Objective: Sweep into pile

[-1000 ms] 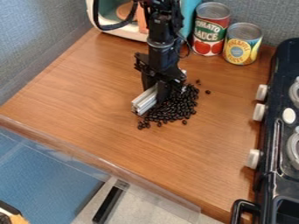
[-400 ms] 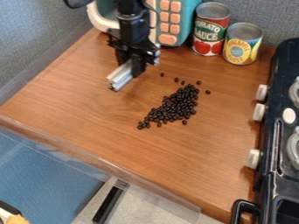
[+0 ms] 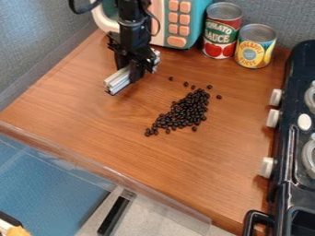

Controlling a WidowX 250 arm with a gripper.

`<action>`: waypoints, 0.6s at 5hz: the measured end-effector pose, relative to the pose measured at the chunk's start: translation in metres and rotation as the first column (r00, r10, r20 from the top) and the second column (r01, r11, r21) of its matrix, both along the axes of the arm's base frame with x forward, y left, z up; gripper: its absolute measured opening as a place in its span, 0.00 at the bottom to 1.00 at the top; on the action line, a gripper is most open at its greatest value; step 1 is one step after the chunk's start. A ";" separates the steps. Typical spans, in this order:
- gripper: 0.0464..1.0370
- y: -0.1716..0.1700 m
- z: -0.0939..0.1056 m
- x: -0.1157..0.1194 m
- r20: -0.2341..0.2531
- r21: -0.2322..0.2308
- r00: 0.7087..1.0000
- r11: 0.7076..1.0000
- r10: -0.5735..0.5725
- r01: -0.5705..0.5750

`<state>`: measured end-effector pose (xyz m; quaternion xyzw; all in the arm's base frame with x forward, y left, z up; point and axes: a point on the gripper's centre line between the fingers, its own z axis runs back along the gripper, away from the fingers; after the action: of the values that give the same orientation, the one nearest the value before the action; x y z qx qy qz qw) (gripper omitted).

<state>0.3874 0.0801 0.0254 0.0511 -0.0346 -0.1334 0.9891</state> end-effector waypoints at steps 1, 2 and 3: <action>0.34 -0.002 -0.009 0.005 -0.025 0.035 0.998 0.997 -0.063 0.064; 0.34 -0.005 -0.010 0.009 -0.028 0.053 0.995 0.994 -0.097 0.098; 0.34 -0.009 -0.011 0.009 -0.024 0.027 0.995 0.995 -0.100 0.101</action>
<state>0.3966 0.0714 0.0140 0.0617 -0.0239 -0.1840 0.9807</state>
